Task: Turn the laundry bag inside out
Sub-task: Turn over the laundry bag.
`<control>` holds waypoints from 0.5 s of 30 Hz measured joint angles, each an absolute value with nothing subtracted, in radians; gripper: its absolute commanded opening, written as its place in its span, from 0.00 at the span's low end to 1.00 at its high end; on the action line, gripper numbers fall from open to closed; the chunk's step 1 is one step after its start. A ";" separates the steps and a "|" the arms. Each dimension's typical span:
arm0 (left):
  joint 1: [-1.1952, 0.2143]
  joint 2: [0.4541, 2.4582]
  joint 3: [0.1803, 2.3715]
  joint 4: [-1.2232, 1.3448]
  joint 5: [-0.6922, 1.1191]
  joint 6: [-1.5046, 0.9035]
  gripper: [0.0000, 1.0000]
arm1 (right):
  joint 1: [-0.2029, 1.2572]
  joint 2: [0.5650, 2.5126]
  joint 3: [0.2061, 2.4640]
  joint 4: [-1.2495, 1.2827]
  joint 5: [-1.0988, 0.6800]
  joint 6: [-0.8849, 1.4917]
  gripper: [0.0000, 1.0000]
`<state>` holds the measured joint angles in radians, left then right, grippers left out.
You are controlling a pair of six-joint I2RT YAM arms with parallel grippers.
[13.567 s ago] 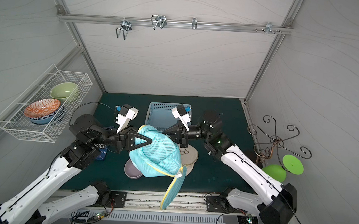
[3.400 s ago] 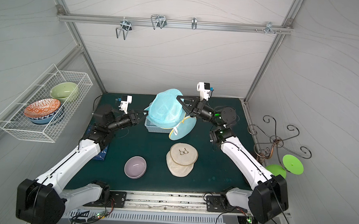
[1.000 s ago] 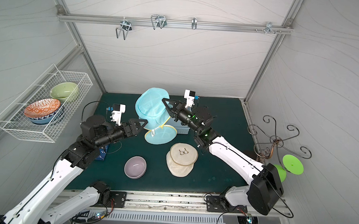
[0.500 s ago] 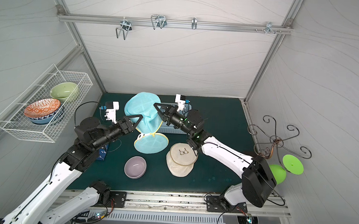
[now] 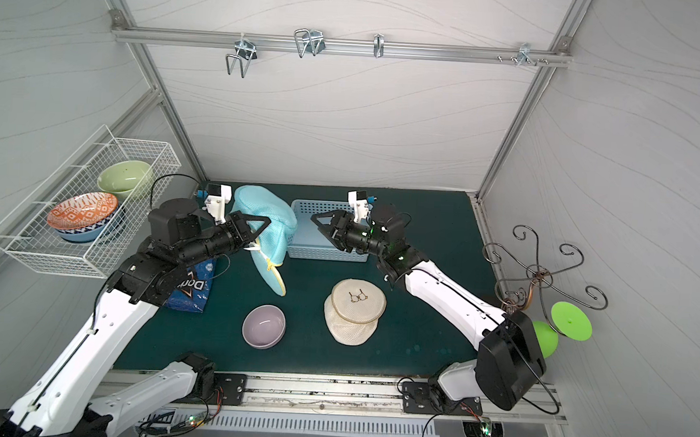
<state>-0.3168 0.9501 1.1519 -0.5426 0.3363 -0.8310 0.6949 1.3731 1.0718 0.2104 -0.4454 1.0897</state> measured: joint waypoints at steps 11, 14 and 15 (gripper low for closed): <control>-0.232 0.964 1.194 -0.647 0.386 -0.987 0.00 | 1.067 1.153 1.010 0.022 -0.295 0.191 0.72; -0.229 0.964 1.194 -0.645 0.404 -1.026 0.00 | 1.109 1.154 0.987 0.017 -0.216 0.052 0.72; -0.229 0.964 1.195 -0.643 0.409 -1.035 0.00 | 1.120 1.164 0.987 0.017 -0.199 0.025 0.72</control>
